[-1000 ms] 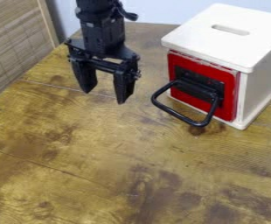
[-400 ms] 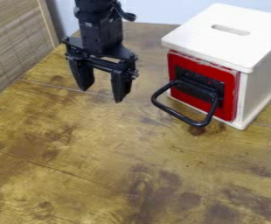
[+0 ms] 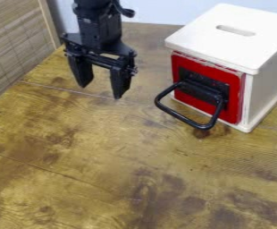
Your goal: Close the drawer
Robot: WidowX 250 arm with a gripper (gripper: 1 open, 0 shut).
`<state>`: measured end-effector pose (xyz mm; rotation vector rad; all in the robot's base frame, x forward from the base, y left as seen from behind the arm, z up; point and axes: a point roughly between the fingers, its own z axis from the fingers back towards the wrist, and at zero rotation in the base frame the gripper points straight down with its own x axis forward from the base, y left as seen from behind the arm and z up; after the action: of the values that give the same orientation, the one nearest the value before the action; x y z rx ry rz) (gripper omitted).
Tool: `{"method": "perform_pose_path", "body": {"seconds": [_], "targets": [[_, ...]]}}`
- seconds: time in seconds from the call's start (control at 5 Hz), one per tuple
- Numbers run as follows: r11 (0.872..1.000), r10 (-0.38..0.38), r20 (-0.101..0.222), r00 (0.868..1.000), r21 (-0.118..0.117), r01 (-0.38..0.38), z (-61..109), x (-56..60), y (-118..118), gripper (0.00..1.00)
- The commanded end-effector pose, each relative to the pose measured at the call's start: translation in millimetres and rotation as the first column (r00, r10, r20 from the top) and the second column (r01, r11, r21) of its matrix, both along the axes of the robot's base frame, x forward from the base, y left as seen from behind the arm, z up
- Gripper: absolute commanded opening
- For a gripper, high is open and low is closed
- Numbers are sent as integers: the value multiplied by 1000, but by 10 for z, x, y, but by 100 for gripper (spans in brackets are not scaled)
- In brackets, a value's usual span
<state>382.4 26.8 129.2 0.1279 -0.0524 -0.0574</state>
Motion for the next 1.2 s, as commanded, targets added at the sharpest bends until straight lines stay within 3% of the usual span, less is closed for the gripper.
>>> {"method": "perform_pose_path", "body": {"seconds": [0.0,0.4,0.8,1.0], "targets": [[999,45,47,998,11,-46,292,41,-44,100],[998,58,20,998,-4,-58,315,23,-308,100],[997,64,28,998,-38,-63,215,-26,-161,100],[997,66,42,997,-43,-64,150,-32,27,100]]}}
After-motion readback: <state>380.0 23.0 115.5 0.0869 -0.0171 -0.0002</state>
